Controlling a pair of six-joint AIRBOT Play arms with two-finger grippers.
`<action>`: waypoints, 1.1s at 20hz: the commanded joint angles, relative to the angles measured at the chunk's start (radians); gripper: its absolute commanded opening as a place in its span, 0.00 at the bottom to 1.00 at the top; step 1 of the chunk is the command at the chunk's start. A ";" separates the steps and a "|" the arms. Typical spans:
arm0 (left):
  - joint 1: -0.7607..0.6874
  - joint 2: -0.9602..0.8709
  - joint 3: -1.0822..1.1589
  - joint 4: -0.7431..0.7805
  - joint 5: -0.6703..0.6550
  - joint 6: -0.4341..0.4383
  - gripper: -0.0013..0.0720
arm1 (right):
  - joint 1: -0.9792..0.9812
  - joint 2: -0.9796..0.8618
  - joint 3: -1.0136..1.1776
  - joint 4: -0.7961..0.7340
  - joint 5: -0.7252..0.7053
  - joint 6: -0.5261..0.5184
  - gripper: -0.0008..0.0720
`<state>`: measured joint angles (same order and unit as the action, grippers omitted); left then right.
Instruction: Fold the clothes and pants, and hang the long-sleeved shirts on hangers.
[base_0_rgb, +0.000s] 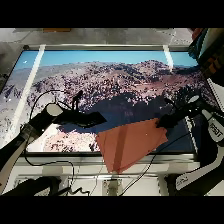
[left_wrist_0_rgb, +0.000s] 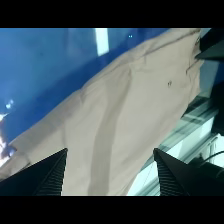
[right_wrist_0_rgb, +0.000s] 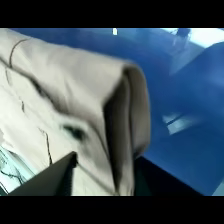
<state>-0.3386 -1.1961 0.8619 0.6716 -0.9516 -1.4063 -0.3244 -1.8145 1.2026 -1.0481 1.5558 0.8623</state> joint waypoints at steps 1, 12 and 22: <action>0.001 0.000 0.001 0.001 0.015 0.000 0.83 | 0.092 -0.009 -0.001 0.051 -0.003 -0.031 0.56; 0.092 0.003 0.046 0.110 0.051 0.157 0.03 | 0.301 0.010 0.148 0.274 0.122 -0.010 0.04; 0.241 0.224 0.225 0.114 0.050 0.244 0.03 | 0.067 0.257 0.298 0.288 -0.511 0.410 0.04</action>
<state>-0.1360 -1.0401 1.0626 0.7837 -0.9020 -1.1831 -0.1738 -1.6264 1.4837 -0.7528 1.2346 1.1099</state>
